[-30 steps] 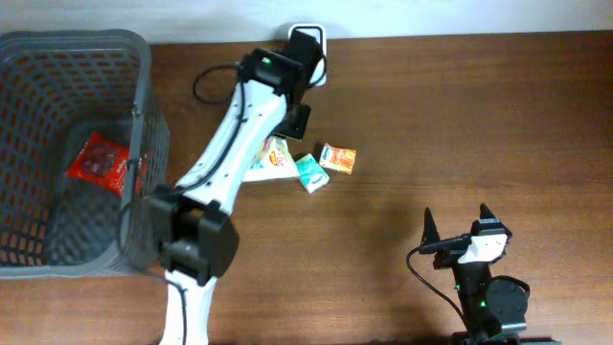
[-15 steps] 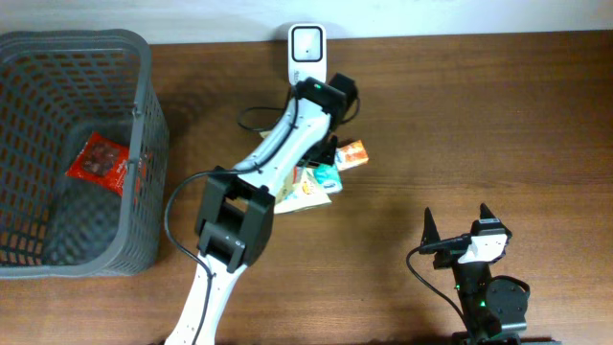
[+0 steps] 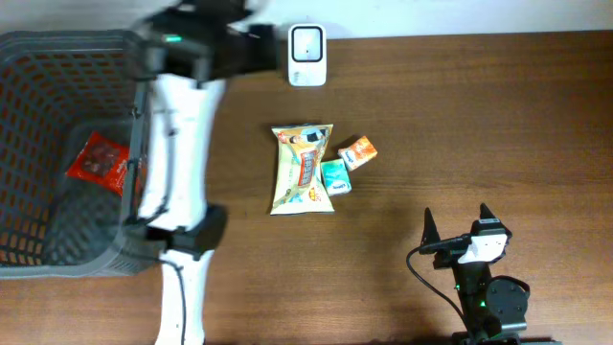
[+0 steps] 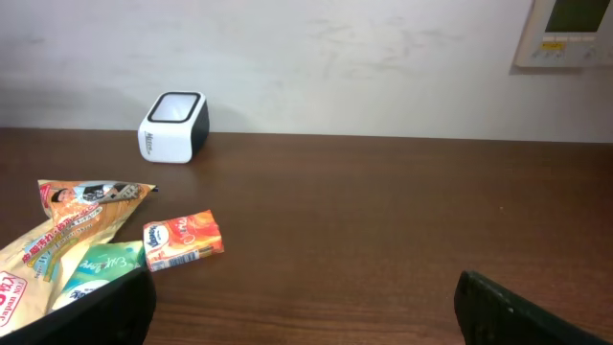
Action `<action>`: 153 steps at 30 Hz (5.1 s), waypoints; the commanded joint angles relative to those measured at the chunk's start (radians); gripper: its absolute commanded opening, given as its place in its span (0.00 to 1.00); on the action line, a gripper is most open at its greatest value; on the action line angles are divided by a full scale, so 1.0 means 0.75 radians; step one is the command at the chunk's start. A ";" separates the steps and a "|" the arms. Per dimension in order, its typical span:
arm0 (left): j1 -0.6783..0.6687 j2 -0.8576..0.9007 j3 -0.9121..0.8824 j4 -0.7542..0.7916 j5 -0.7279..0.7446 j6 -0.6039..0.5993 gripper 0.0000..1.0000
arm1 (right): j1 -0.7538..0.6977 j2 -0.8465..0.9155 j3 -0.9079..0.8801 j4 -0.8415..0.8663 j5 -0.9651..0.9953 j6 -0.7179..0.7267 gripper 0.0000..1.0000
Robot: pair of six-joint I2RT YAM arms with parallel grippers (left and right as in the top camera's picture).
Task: Scan the item barcode
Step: 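Grasp the large yellow snack bag and lay it beside the boxes, then grasp the red HACKS bag from the basket and drop it right of boxes, then move the right gripper toward the red bag and orange box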
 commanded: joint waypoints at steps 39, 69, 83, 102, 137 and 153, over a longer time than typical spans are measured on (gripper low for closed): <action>0.988 -0.322 -1.976 0.968 0.093 -0.133 0.08 | -0.003 -0.008 -0.012 -0.003 0.007 0.015 0.98; 0.988 -0.878 -1.782 0.916 0.108 -0.078 0.00 | -0.003 -0.008 -0.012 -0.003 0.007 0.015 0.98; 0.216 -1.329 -1.785 1.108 0.783 0.397 0.00 | -0.003 -0.008 -0.012 -0.003 0.007 0.015 0.98; -0.502 -0.284 -1.785 1.503 0.544 0.217 0.42 | -0.003 -0.008 -0.012 -0.003 0.007 0.015 0.98; 1.112 -0.919 -0.945 -0.010 0.260 -0.079 0.99 | -0.003 -0.008 -0.012 -0.003 0.007 0.015 0.98; 1.112 -0.919 -0.945 -0.010 0.260 -0.080 0.99 | -0.003 -0.008 -0.008 0.760 -0.630 0.405 0.98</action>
